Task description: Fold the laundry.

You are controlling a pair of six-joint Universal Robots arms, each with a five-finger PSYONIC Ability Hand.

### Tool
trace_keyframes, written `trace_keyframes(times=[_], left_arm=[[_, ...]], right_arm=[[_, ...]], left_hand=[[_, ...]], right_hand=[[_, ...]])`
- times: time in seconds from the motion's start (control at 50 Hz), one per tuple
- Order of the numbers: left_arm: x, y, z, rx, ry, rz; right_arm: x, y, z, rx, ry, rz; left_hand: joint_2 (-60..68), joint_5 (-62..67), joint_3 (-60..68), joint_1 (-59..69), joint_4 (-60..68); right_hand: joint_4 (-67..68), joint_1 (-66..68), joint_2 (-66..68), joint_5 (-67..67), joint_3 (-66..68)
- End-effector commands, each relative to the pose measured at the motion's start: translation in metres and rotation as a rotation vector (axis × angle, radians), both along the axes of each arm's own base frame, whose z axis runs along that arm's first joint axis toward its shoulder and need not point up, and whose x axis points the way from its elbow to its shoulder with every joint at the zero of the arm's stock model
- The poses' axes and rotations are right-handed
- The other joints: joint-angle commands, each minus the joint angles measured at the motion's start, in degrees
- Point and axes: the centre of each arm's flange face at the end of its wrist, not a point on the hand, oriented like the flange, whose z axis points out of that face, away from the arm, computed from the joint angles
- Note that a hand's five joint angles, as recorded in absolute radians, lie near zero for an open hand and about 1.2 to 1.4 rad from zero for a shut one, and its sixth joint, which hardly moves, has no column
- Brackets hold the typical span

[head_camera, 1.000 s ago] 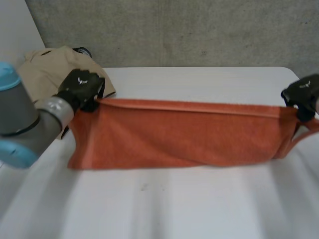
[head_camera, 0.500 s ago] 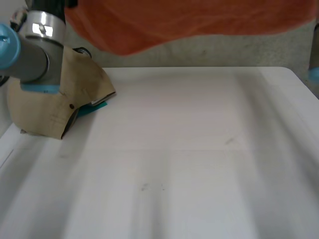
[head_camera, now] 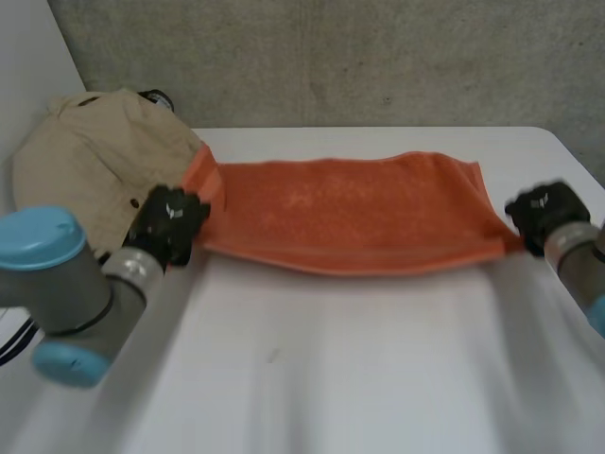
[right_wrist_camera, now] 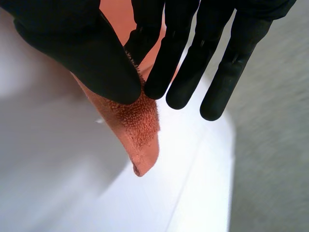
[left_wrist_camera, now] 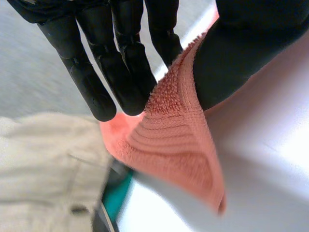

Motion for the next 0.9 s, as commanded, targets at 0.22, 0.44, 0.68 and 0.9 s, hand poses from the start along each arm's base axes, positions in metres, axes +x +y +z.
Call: trace_keyframes(times=[0.22,0.44,0.68,0.9], left_arm=[[0.030,0.121,0.021,0.353,-0.365,-0.134],[-0.016,0.015,0.013,0.038,-0.277,-0.108],[-0.055,-0.069,-0.016,-0.112,-0.239,-0.111],[-0.068,-0.104,-0.032,-0.219,-0.200,-0.095]], right_arm=[[-0.027,0.104,0.032,0.268,0.345,0.084],[-0.012,0.028,0.010,0.108,0.247,-0.018],[0.012,-0.045,-0.005,-0.132,0.202,-0.016],[0.029,-0.076,-0.024,-0.233,0.186,-0.002]], left_hand=[[11.14,12.85,11.38,12.97,10.95],[11.14,12.85,11.38,12.97,10.95],[11.14,12.85,11.38,12.97,10.95],[11.14,12.85,11.38,12.97,10.95]], right_hand=[[11.13,14.34,11.91,11.20,11.59],[11.13,14.34,11.91,11.20,11.59],[11.13,14.34,11.91,11.20,11.59],[11.13,14.34,11.91,11.20,11.59]])
